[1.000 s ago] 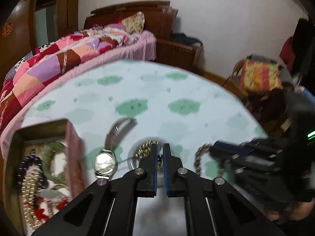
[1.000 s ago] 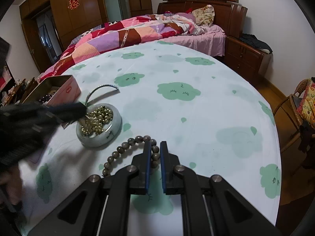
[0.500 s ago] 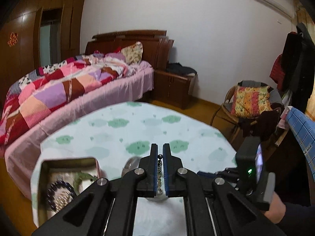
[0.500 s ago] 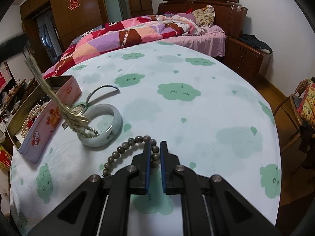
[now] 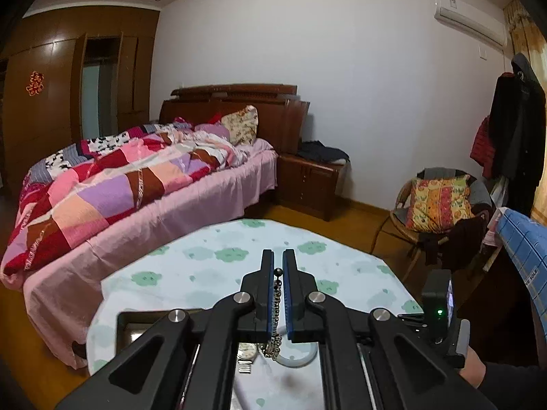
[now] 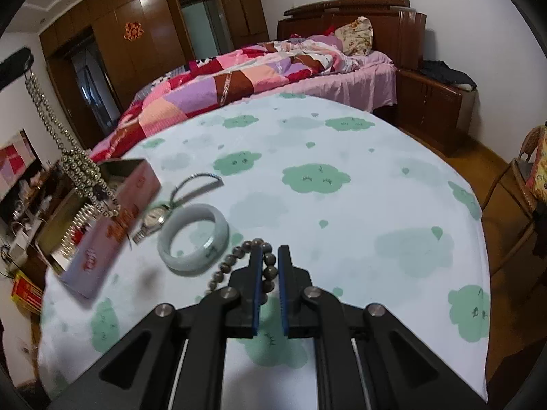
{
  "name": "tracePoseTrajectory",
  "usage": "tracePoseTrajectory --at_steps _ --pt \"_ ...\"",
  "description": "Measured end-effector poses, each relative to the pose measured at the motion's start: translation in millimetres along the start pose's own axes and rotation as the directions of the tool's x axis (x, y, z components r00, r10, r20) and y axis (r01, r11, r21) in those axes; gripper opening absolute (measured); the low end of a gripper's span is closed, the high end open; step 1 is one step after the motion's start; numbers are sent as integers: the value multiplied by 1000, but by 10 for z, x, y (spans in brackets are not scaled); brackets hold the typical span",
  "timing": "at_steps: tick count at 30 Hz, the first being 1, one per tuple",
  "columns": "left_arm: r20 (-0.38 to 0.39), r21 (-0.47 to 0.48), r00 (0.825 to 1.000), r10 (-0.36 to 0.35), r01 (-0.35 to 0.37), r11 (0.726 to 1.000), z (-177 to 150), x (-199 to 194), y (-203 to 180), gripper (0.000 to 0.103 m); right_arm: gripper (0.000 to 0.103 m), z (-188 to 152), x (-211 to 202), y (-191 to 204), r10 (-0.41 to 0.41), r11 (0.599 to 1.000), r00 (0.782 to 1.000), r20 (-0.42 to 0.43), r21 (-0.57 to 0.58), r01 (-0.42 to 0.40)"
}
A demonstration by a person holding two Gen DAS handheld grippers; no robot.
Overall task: Organize jewelry
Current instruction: 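Lift and carry the bracelet and gold strand over the tin box with both tools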
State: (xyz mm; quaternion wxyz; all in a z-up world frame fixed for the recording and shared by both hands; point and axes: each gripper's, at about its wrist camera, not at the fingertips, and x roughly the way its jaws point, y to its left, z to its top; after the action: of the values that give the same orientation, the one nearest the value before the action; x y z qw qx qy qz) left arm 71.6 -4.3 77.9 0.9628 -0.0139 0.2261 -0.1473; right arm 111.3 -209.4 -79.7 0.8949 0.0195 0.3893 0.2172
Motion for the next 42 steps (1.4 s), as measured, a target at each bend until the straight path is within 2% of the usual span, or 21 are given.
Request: tracePoseTrajectory --at_steps 9,19,30,42 --pt "47 4 998 46 -47 999 90 -242 201 4 11 248 -340 286 42 998 995 92 -55 -37" --pt "34 -50 994 103 -102 994 -78 -340 534 4 11 570 -402 811 124 980 984 129 -171 -101" --pt "15 -105 985 173 -171 980 -281 -510 808 4 11 677 -252 1435 223 940 969 108 -288 -184" --pt "-35 -193 981 192 -195 962 -527 -451 1068 4 11 595 -31 1891 292 901 955 47 -350 -258"
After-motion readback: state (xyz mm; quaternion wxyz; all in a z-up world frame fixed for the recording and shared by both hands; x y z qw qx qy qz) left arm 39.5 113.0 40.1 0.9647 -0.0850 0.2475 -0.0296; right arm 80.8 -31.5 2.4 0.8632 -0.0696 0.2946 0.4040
